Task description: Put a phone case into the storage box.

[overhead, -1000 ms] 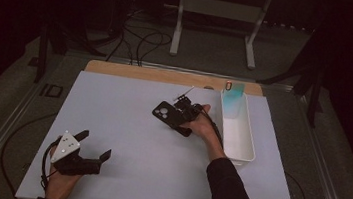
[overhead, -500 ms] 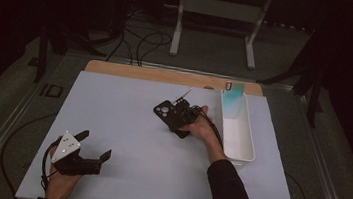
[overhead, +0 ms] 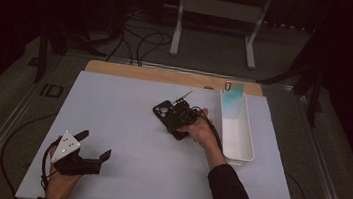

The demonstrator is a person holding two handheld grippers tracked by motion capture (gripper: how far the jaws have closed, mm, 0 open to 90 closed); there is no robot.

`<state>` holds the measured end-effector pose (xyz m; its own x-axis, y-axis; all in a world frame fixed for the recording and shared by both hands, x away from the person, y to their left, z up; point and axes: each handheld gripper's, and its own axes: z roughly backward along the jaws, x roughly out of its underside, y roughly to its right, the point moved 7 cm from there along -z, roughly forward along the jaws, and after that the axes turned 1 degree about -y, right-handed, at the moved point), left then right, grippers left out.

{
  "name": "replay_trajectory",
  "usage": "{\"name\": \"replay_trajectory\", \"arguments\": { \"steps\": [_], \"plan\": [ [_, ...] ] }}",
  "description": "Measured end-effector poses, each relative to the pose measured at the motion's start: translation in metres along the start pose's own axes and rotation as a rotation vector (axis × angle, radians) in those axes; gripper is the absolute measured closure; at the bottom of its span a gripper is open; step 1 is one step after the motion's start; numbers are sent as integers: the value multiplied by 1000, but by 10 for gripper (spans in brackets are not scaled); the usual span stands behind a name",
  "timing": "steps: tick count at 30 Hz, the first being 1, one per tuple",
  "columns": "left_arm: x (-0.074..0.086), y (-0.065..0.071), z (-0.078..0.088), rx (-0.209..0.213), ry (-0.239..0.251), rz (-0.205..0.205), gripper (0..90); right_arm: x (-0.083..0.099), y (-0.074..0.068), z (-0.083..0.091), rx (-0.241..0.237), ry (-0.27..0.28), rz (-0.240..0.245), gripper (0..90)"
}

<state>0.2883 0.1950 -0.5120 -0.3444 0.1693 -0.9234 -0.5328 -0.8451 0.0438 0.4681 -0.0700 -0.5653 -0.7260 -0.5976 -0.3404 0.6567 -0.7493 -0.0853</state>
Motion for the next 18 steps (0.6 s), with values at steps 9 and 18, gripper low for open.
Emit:
{"name": "replay_trajectory", "arguments": {
  "steps": [9,18],
  "plan": [
    [0,1,0,1,-4,-2,5,-6,-10,20,-87,126,-30,154],
    [1,2,-2,3,-10,-3,5,-8,-20,44,-126,255,-27,152]
  ]
}}
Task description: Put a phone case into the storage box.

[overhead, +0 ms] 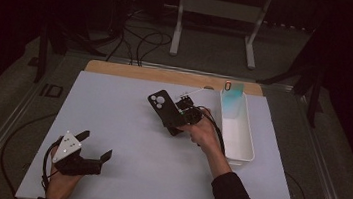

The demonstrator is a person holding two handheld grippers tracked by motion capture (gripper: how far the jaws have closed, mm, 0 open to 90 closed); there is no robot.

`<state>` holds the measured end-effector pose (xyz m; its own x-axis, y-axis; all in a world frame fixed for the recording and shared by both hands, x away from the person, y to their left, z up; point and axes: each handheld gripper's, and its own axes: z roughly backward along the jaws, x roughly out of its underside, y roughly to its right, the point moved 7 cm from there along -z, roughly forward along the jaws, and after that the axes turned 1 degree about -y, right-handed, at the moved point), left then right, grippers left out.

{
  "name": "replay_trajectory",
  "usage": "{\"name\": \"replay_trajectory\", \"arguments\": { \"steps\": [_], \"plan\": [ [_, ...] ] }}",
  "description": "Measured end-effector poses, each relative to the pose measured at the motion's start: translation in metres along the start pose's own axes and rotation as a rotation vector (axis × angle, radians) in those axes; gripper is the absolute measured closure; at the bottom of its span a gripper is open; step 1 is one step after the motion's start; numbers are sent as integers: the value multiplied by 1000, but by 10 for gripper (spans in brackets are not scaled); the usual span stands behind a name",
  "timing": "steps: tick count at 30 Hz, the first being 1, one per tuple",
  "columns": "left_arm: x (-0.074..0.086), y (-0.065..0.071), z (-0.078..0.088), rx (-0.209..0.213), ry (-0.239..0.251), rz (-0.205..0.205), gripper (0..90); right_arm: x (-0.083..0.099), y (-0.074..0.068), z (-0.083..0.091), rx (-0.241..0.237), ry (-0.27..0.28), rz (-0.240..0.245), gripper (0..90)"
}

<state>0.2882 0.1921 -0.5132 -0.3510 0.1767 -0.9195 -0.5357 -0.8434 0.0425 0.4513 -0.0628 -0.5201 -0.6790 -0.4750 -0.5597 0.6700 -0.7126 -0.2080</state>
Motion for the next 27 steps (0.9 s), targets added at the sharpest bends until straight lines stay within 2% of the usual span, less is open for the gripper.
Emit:
{"name": "replay_trajectory", "arguments": {
  "steps": [11,20,24,27],
  "plan": [
    [-10,5,0,23,22,23,4,-5,-24,22,-67,157,37,151],
    [-29,13,-4,46,21,35,5,-5,-46,40,-91,267,103,151],
    [-43,14,-10,51,9,44,10,-2,-56,48,-103,309,137,150],
    [-56,16,-14,66,12,35,10,1,-63,52,-108,328,156,151]
  ]
}}
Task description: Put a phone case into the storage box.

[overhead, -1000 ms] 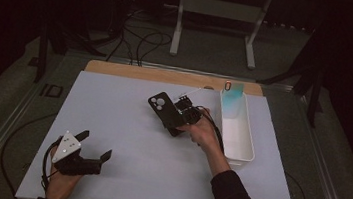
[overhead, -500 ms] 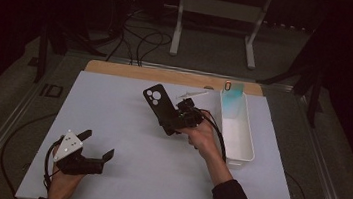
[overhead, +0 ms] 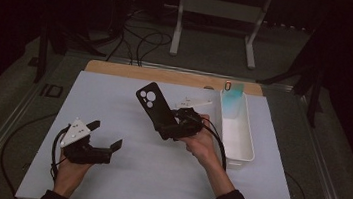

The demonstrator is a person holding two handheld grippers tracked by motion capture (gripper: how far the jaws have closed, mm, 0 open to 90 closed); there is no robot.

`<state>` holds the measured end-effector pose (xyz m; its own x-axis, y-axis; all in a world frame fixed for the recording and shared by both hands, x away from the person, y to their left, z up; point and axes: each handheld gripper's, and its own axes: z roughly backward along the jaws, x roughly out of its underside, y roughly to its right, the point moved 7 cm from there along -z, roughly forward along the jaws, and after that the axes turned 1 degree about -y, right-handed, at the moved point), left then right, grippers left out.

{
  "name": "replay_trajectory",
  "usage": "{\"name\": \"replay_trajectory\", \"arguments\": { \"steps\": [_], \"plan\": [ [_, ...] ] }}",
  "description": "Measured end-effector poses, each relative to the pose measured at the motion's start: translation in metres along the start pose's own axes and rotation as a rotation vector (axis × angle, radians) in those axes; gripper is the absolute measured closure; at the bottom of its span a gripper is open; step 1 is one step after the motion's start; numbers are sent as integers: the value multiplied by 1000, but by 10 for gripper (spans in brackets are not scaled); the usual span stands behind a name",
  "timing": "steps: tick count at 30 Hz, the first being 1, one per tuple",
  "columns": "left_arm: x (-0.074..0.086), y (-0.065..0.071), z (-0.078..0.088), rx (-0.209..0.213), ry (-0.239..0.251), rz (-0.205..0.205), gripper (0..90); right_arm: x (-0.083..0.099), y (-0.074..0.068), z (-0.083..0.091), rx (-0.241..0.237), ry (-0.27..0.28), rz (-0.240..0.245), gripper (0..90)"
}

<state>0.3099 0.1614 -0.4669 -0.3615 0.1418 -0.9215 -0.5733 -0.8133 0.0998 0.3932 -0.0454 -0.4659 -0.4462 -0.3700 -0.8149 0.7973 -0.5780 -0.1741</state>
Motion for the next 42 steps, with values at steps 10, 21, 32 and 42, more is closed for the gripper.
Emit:
{"name": "replay_trajectory", "arguments": {
  "steps": [10,21,32,42],
  "plan": [
    [-30,10,-19,44,-10,-5,20,2,-12,10,4,60,21,150],
    [-51,23,-38,93,-7,47,109,8,-21,11,16,93,37,147],
    [-59,39,-54,105,-24,26,206,7,-35,10,-5,121,57,146],
    [-64,53,-56,182,5,19,556,0,-49,11,7,204,66,145]
  ]
}}
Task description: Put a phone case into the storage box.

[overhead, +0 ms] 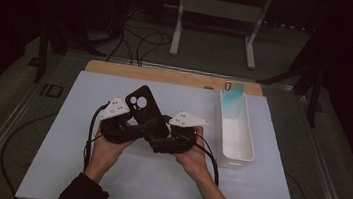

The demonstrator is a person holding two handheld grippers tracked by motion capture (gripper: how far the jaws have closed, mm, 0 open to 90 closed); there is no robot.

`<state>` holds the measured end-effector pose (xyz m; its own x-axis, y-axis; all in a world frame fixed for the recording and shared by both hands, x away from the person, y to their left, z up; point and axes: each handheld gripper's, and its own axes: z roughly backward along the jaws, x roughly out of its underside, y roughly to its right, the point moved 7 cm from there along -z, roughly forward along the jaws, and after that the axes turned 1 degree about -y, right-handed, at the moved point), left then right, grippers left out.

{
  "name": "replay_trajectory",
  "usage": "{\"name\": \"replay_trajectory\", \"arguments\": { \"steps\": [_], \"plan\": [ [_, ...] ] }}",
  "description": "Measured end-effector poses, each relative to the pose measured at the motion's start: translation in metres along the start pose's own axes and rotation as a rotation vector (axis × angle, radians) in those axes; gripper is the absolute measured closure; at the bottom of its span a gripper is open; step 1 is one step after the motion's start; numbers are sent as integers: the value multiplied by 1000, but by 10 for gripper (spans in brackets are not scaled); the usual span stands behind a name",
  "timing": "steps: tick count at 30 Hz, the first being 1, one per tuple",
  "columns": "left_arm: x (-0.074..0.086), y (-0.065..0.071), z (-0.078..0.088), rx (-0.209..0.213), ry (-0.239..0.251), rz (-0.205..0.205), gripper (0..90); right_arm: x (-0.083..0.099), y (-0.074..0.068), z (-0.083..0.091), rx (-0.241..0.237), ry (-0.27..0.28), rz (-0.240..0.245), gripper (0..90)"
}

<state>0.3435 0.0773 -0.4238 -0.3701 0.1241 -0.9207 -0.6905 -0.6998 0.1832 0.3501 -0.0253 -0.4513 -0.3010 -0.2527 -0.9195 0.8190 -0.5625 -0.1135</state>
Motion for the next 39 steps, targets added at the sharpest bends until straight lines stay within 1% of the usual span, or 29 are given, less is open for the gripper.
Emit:
{"name": "replay_trajectory", "arguments": {
  "steps": [2,5,8,11,12,13,15,17,18,19,21,22,24,27,29,33,35,39],
  "plan": [
    [-1,0,0,-6,5,1,622,-3,0,1,13,29,-13,145],
    [-2,0,1,-6,26,14,700,-4,-2,1,15,46,-22,143],
    [-3,1,0,16,32,28,753,-5,-4,1,30,64,-28,142],
    [-3,4,-1,22,25,12,812,-5,-6,-2,45,68,-26,142],
    [-3,4,-1,25,22,8,835,-4,-7,-4,52,67,-15,143],
    [-3,4,-1,19,18,4,844,-3,-8,-5,58,64,-8,143],
    [-2,4,-1,28,12,11,846,-3,-8,-6,57,59,-4,143],
    [-2,3,-1,24,10,9,848,-2,-8,-6,58,55,2,143],
    [-2,3,0,21,8,4,851,-2,-9,-7,53,46,1,143],
    [-2,3,0,19,5,-1,852,0,-8,-8,39,36,5,143],
    [-1,3,-1,22,0,-2,855,1,-8,-7,31,27,0,141],
    [-1,3,-1,23,0,-1,856,1,-8,-7,28,25,-5,140],
    [-2,3,-1,26,4,8,857,1,-7,-7,28,31,4,139],
    [-1,2,-1,5,-7,-4,859,1,-6,-6,22,28,7,150],
    [0,1,0,-1,-8,-3,859,1,-5,-4,29,20,14,136],
    [-1,-1,2,-7,-3,-1,859,4,0,-1,36,-6,9,119],
    [-1,-2,3,-11,-2,0,859,5,2,1,29,-12,-1,103],
    [-1,-3,4,-17,-5,-3,858,5,6,5,31,-27,0,94]
  ]
}}
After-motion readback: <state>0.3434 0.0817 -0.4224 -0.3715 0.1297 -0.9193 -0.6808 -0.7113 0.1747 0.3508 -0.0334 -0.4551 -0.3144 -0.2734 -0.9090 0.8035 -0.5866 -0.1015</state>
